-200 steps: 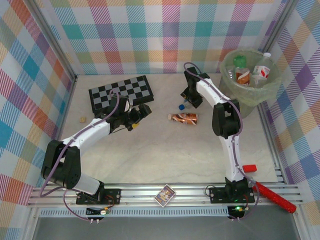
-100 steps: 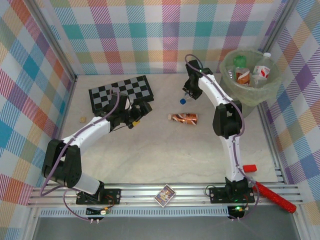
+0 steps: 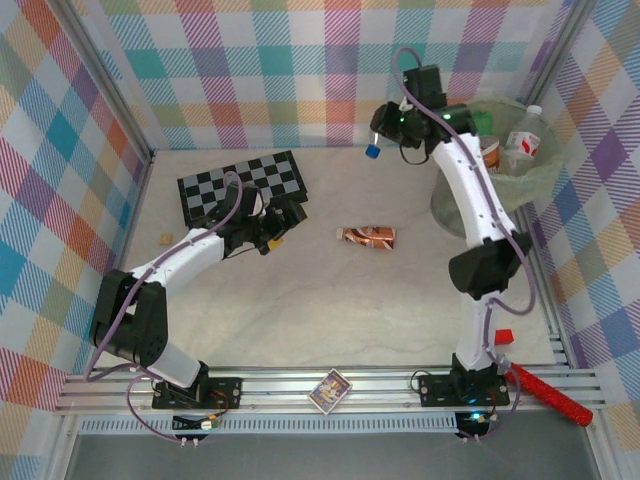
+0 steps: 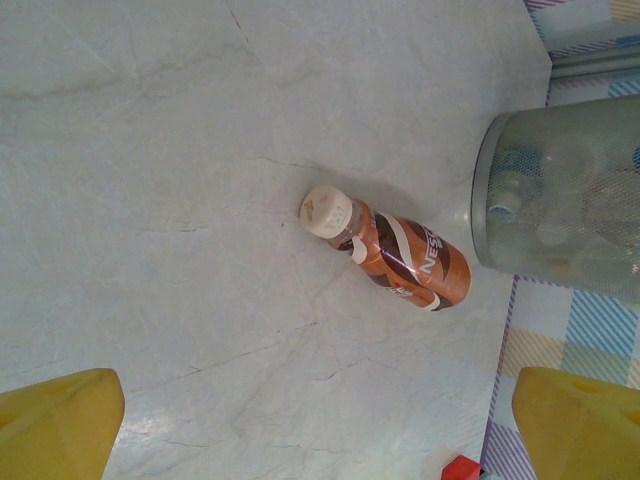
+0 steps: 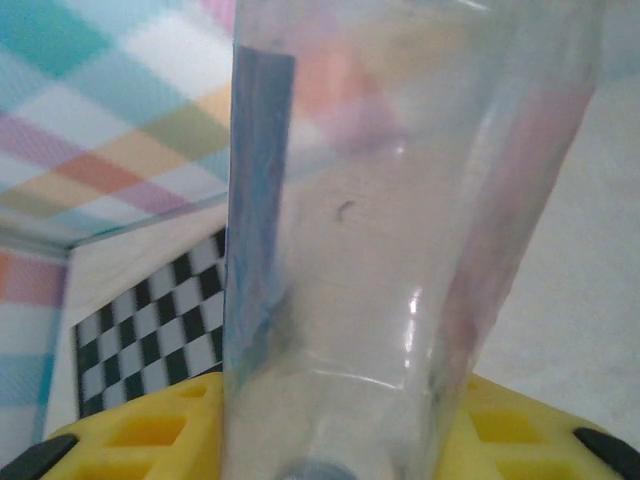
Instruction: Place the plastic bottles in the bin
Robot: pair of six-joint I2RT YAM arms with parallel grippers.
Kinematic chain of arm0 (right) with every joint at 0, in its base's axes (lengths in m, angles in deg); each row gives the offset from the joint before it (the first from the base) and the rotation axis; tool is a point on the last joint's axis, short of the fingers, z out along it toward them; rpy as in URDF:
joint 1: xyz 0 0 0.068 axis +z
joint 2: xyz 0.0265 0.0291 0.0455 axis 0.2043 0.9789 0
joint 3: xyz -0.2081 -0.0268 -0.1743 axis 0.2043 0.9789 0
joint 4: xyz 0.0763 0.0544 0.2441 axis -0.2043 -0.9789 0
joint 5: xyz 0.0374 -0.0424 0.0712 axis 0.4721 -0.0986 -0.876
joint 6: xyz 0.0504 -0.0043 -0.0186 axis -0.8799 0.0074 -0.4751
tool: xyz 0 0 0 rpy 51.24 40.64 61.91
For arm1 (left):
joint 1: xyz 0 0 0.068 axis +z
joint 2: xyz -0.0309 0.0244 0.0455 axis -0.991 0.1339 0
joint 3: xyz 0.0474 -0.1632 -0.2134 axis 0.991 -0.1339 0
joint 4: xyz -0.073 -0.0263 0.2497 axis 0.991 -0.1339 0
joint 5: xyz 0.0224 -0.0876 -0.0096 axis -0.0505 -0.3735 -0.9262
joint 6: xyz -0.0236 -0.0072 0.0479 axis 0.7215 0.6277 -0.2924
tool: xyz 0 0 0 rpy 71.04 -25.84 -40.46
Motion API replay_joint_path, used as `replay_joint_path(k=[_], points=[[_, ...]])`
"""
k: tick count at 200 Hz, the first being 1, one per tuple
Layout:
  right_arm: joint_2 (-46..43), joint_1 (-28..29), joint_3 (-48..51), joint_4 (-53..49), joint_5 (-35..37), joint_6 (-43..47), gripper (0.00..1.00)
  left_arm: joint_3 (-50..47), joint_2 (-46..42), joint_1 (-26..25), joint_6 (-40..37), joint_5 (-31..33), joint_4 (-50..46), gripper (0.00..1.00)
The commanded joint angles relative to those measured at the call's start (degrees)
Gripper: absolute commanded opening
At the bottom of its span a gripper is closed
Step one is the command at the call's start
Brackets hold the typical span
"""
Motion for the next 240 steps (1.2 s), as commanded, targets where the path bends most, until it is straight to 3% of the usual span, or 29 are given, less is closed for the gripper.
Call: replay_joint_path(k=[1, 47, 109, 146, 171, 240], points=[[-4.1, -1.9, -1.5, 0.8, -7.2, 13.7, 0.41, 0.2, -1.7, -0.2, 0.2, 0.6, -0.5, 0.99], [-10.9, -8.7, -0.3, -0.5, 0.8, 23.4, 0.42, -0.7, -1.9, -0.3, 1.0, 0.5, 0.7, 0.99], [-15.5, -15.8, 11.0, 7.8, 21.2, 39.1, 0.46, -1.9, -1.6, -0.3, 1.0, 0.1, 2.3, 0.99], [-17.2, -19.6, 20.8, 22.0, 21.3, 39.3, 0.48, -2.2, -1.3, -0.4, 1.0, -0.4, 3.0, 0.99], [-16.4, -20.6, 22.2, 27.6, 23.0, 38.6, 0.48, -2.5, -1.7, -0.3, 1.0, -0.3, 3.1, 0.99], [-8.5, -21.1, 18.1, 28.6, 24.2, 38.7, 0.53, -2.9, -1.9, -0.3, 1.0, -0.3, 3.4, 0.99]])
